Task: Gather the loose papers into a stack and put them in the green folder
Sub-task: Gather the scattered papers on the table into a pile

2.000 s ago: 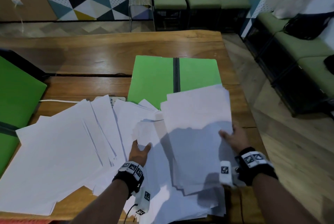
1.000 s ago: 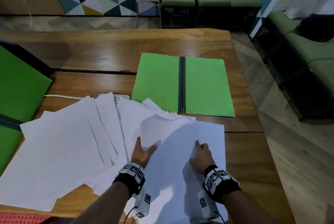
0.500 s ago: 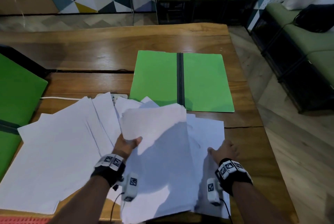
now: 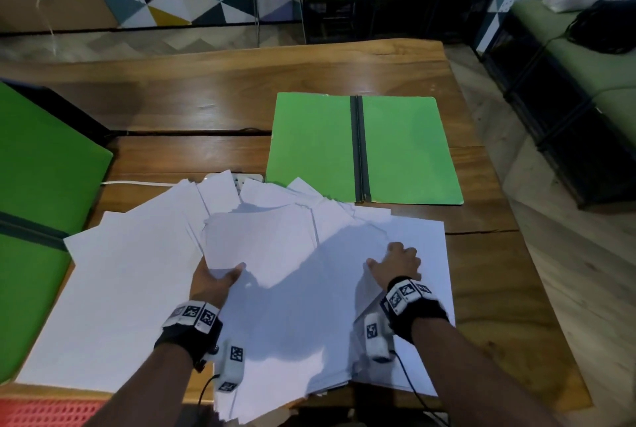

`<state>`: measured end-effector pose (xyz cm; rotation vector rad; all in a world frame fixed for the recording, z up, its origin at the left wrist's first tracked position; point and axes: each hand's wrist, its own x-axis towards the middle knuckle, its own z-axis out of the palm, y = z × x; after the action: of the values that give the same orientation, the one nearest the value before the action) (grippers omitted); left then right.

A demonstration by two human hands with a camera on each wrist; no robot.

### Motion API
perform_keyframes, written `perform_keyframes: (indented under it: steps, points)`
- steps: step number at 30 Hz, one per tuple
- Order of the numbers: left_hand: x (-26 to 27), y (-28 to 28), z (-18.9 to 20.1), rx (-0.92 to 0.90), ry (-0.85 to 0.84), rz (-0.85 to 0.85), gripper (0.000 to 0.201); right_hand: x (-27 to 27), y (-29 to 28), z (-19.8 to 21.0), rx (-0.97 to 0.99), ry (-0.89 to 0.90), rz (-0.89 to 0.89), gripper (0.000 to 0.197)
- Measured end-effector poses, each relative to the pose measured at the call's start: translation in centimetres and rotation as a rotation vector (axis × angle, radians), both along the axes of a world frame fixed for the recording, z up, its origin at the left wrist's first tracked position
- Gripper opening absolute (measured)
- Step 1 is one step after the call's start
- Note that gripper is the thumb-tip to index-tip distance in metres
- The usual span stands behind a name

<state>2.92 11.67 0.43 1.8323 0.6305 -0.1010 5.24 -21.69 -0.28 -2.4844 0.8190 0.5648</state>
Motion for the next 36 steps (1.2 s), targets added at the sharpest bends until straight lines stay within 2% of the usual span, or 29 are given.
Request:
perform_keyframes:
  steps: [3,7,12,18,23,25,28,31,32,34,35,36]
  points:
    - [-0.3,-0.3,-0.1,-0.003,0.023,0.018,0.047,0.1,0.8,-0.2,-0.042,-0.029,0.207,0.063]
    - [-0.7,0.2,-0.8,-0.023,0.058,-0.006,0.050,0.7,0.3,-0.1,0.046,-0.056,0.243,0.073]
    - [-1.4,1.4,-1.7,0.008,0.060,-0.025,0.034,0.7,-0.6,0.3,-0.105,-0.040,0.390,0.077]
    - [-1.2,4.6,-0.9,-0.025,0.087,0.033,0.024,0.6,-0.4,0.4,-0.121,0.044,0.393,0.080]
    - [-1.6,7.0,-2.9,-0.029,0.201,0.126,0.035,1.6,0.5,0.6,0.000,0.065,0.297,0.092]
    - [-2.0,6.9,-3.4,-0.025,0.215,0.158,0.033,2.1,0.8,1.0,0.064,0.080,0.293,0.086]
    - [-2.1,6.5,-3.4,-0.030,0.218,0.170,0.035,2.0,0.6,1.3,0.141,0.059,0.252,0.066]
    - [-2.1,6.7,-3.3,-0.017,0.224,0.173,0.036,1.4,0.0,1.0,0.272,-0.061,0.046,0.066]
    - [-2.1,6.9,-3.4,-0.014,0.224,0.168,0.038,0.8,-0.1,0.9,0.346,-0.117,-0.078,0.066]
    - [-2.2,7.2,-3.8,-0.016,0.215,0.162,0.044,-0.3,-0.3,-0.9,0.515,-0.219,-0.464,0.070]
    - [-2.2,7.3,-4.0,-0.019,0.215,0.167,0.045,-0.9,-0.8,-2.9,0.605,-0.220,-0.632,0.078]
    - [-2.2,7.2,-4.0,-0.018,0.222,0.167,0.043,-1.6,-0.4,-3.3,0.705,-0.176,-0.732,0.085]
